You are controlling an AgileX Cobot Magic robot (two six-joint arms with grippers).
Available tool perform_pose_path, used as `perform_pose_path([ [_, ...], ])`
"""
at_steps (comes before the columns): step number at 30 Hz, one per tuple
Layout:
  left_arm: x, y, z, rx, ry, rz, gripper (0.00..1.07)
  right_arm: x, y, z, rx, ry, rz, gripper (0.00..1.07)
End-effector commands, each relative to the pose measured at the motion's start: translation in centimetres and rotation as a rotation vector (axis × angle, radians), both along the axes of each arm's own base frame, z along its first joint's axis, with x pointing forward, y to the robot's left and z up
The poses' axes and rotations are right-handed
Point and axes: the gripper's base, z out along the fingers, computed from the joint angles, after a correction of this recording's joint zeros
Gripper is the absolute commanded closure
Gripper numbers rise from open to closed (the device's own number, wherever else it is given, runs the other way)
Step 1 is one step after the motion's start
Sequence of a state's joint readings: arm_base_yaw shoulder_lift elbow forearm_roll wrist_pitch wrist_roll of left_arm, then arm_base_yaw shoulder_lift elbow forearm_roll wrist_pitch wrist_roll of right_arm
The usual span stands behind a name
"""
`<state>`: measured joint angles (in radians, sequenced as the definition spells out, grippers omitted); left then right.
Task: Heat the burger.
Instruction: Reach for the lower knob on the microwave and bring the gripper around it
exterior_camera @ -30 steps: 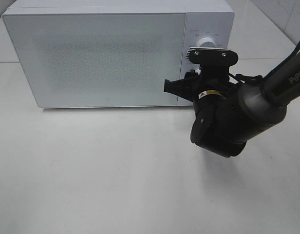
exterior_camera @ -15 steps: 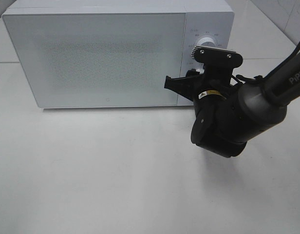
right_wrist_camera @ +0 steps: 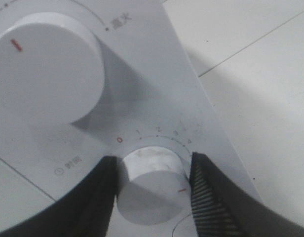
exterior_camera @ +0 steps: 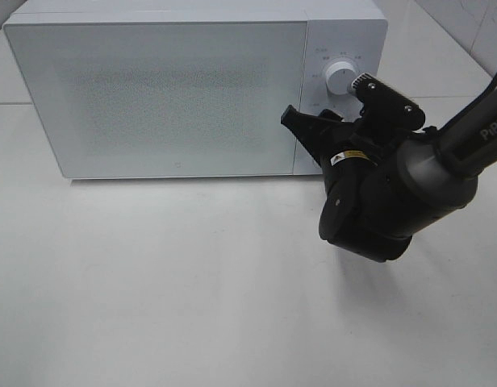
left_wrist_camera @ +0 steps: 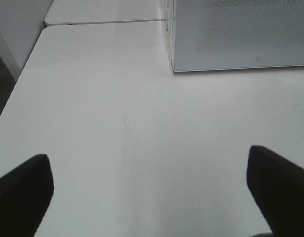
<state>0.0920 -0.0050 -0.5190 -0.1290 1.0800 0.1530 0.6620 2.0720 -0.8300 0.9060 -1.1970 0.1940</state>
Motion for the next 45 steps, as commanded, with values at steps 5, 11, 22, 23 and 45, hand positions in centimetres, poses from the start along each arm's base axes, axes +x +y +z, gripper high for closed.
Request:
perform_pose_path([
  [5,-0.3,-0.1,0.0,-0.007,-0.029,0.002,0.07,0.8,1.3,1.6,0.169,-0.153,0.103,0.99],
  [11,-0.3,-0.1,0.0,-0.007,-0.029,0.002,0.07,0.8,1.8,1.8,0.282,-0.17,0.152,0.99],
  [22,-0.3,-0.1,0.0,-0.007,-0.029,0.002,0.07,0.7,2.8,2.2,0.429,-0.196,0.244,0.99],
  [23,-0.3,-0.1,0.0,-0.007,-0.029,0.002,0.07,0.6,2.9,2.2,0.466,-0.195,0.259,0.98],
  [45,-0.3,-0.1,0.0,-0.007,-0.029,0.002,0.07,0.4,3.7,3.4,0.787,-0.268,0.355,0.98],
])
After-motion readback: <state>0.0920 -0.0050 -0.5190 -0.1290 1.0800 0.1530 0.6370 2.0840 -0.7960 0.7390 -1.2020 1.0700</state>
